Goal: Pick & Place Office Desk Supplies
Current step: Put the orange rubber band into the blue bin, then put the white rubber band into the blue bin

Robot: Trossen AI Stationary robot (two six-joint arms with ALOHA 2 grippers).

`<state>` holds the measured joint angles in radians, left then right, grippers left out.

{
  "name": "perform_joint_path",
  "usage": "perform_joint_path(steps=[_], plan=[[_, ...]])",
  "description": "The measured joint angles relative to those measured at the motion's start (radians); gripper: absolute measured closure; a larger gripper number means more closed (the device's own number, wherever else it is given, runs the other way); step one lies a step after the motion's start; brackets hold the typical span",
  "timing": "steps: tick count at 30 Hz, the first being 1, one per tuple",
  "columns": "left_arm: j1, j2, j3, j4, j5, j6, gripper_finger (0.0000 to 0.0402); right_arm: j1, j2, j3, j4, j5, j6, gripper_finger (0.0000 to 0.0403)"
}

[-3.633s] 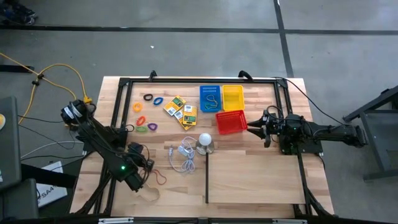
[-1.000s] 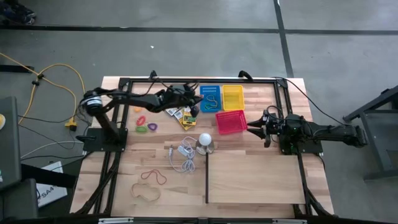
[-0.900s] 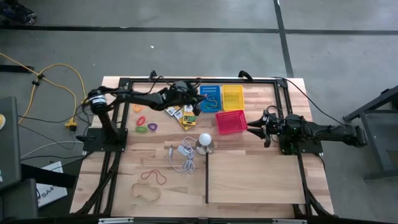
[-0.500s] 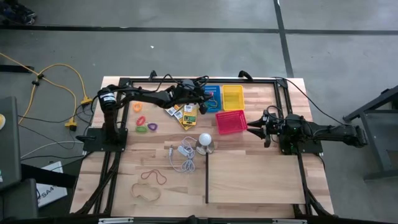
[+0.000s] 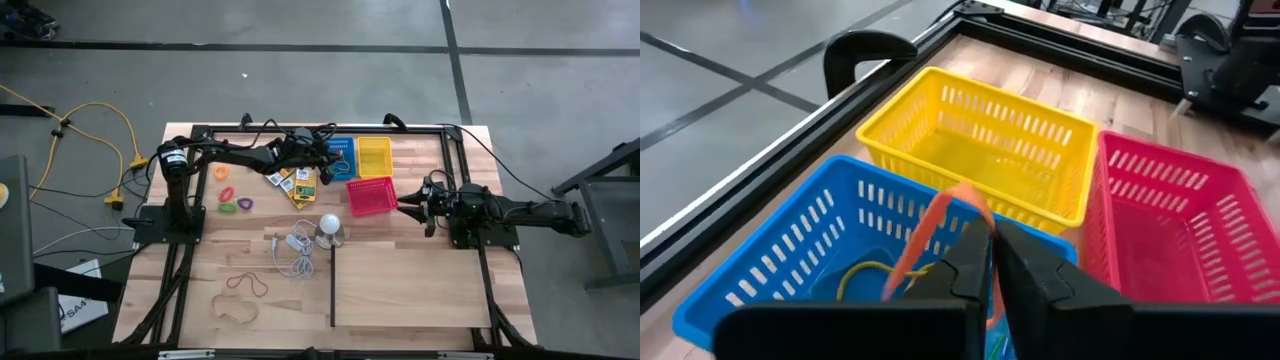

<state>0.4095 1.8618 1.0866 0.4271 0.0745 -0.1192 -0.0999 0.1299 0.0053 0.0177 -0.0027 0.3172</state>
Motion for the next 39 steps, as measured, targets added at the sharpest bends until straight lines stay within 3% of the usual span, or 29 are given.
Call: perform_joint_path(steps=[7,39], plan=[[-0.002,0.000,0.000,0.000,0.005,0.000,0.0356,0.000,0.000,0.000,0.000,0.000,0.000,0.0272],[-0.007,-0.001,-0.001,-0.056,-0.001,-0.017,0.0355,0.000,0.000,0.000,0.000,0.000,0.000,0.0272]])
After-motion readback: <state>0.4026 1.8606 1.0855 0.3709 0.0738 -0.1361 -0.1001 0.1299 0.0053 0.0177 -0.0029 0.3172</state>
